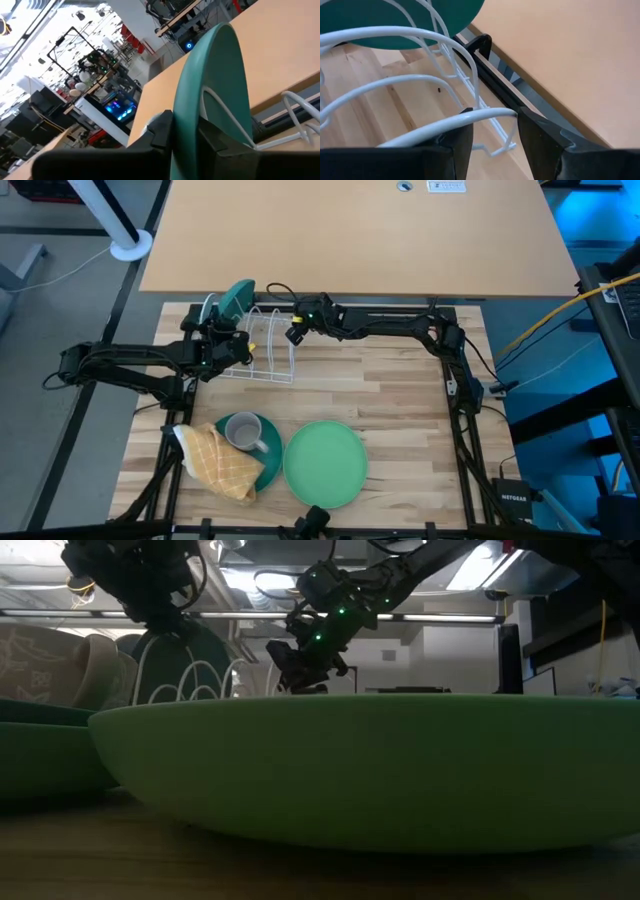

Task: Sort dishes
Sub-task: Put the right dark green plate into the dish rack

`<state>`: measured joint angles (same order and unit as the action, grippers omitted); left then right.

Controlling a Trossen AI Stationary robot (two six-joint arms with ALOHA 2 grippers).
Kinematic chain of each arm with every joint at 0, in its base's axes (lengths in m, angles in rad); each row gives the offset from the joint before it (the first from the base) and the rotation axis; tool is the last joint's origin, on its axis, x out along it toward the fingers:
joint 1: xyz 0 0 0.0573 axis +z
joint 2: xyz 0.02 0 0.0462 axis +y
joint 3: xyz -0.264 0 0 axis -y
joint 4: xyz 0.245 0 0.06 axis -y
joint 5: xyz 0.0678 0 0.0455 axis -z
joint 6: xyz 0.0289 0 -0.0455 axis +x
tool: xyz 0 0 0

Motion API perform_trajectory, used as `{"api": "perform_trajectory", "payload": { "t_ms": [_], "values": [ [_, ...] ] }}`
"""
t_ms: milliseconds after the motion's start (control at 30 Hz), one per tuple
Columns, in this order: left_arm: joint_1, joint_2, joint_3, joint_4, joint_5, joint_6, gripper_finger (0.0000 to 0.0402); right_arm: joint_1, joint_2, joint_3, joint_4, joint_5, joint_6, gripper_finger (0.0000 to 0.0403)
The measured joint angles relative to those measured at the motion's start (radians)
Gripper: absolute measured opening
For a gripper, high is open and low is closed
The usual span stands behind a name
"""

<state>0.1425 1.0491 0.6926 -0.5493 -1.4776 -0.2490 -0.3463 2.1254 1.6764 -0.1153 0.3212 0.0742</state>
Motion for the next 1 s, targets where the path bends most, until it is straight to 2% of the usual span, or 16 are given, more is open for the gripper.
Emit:
{"api": "perform_trajectory", "payload": {
  "t_ms": [733,1000],
  "values": [
    [-0.099,-0.001,0.0,-0.191,0.016,-0.37,0.006,-0.002,0.003,-0.001,0.002,0.001,-0.002,0.0159],
    [-0.109,0.0,0.0,-0.325,0.045,-0.486,0.0061,-0.002,0.004,-0.001,0.003,0.002,0.0,0.0159]
  ]
}}
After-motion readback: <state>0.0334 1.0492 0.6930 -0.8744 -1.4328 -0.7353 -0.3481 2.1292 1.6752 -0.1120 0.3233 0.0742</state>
